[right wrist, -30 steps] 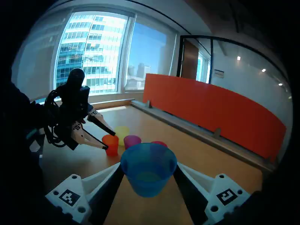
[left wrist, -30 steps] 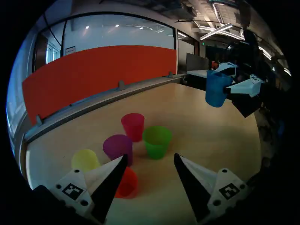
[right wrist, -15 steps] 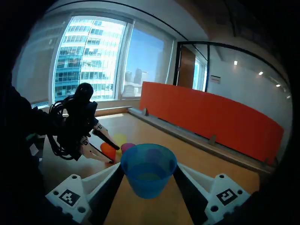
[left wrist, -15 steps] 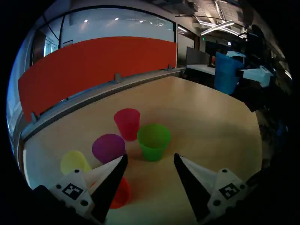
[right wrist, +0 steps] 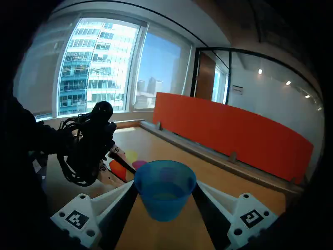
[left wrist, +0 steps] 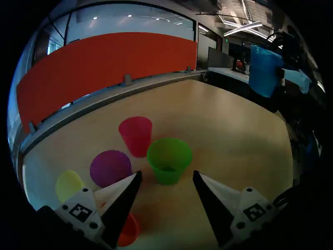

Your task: Pour water

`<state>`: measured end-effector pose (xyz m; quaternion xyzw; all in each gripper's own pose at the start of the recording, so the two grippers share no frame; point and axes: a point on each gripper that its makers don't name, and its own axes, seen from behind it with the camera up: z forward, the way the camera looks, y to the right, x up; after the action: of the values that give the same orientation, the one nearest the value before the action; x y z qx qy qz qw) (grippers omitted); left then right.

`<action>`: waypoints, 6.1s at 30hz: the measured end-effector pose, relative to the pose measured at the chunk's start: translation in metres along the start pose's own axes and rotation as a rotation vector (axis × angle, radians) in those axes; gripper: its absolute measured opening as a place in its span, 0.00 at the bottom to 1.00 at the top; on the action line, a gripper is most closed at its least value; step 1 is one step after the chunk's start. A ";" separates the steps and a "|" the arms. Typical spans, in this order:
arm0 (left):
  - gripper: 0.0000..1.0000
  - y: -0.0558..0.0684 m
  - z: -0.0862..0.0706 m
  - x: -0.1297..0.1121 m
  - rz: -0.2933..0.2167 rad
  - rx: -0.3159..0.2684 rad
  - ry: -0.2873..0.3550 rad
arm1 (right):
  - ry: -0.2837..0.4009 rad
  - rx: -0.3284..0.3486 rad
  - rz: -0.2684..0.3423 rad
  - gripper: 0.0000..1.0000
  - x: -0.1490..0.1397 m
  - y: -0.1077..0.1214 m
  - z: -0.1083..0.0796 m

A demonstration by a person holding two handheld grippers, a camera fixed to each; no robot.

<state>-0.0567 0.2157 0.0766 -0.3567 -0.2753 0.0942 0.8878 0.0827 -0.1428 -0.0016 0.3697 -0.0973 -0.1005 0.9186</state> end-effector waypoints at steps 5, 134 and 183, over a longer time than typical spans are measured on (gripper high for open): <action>0.91 0.002 0.010 0.001 -0.012 -0.007 -0.004 | 0.002 0.001 0.001 0.90 0.000 0.000 0.001; 0.87 0.016 -0.170 0.099 -0.004 -0.142 0.482 | 0.088 0.070 -0.016 0.90 0.057 -0.028 0.028; 0.87 0.029 -0.184 0.085 0.041 -0.180 0.473 | 0.215 0.153 -0.346 0.90 0.144 -0.050 0.073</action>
<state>0.1170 0.1609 -0.0161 -0.4521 -0.0599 0.0012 0.8899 0.1972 -0.2635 0.0299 0.4583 0.0589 -0.2091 0.8618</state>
